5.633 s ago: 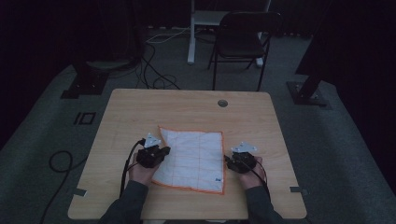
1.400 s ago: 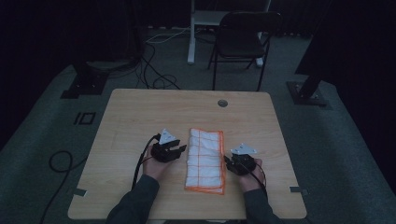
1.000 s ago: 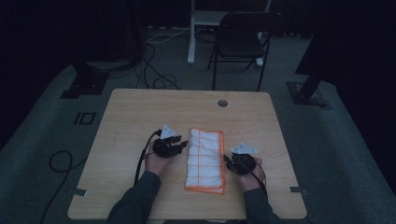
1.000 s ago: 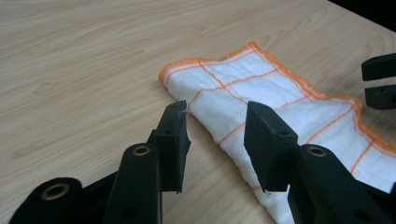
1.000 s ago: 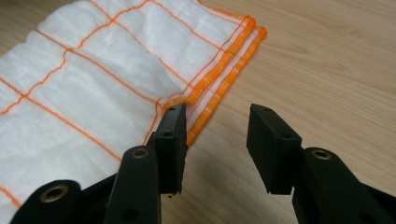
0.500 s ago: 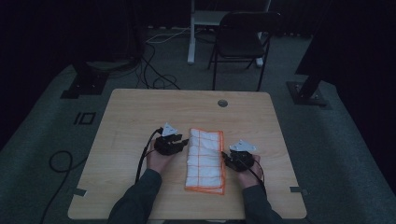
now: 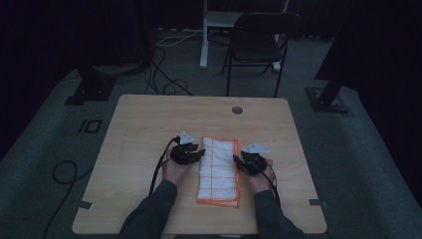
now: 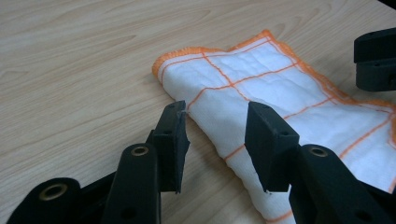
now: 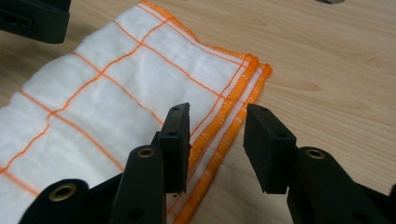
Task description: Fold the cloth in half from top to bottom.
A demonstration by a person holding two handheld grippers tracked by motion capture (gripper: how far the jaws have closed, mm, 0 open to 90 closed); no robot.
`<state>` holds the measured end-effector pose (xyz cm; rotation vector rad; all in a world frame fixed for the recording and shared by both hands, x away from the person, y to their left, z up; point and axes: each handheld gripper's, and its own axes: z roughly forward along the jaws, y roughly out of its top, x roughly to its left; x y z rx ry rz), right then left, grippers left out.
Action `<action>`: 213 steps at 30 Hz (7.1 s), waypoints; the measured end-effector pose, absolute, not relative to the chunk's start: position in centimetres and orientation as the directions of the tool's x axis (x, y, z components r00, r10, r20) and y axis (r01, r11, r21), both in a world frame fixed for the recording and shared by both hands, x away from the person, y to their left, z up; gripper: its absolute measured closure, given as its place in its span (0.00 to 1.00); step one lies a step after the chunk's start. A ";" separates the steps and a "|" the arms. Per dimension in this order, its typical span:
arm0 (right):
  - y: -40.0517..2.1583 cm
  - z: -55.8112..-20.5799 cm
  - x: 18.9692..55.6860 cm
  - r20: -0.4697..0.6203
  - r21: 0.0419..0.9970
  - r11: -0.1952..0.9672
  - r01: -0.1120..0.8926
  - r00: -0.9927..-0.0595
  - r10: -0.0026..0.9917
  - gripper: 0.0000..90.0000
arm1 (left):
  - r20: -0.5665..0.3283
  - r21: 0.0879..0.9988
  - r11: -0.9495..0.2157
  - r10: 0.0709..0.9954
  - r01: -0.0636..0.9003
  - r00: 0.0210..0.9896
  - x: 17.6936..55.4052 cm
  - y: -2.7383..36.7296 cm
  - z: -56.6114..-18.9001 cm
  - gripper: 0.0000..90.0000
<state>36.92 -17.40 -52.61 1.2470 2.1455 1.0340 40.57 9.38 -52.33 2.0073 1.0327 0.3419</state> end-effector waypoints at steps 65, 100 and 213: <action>-16.3 -53.9 41.5 0.044 0.731 0.285 0.621 -0.459 0.887 0.94 | -0.154 0.708 -0.330 0.790 0.624 0.594 43.6 7.8 -53.7 0.98; -16.9 -50.1 37.4 0.023 0.807 0.287 0.516 -0.512 0.858 0.94 | -0.143 0.788 -0.307 0.752 0.534 0.644 38.8 9.0 -49.4 0.99; -17.3 -49.1 32.6 0.029 0.828 0.302 0.473 -0.573 0.819 0.61 | -0.300 0.766 -0.332 0.571 0.550 0.764 28.8 12.0 -51.2 0.73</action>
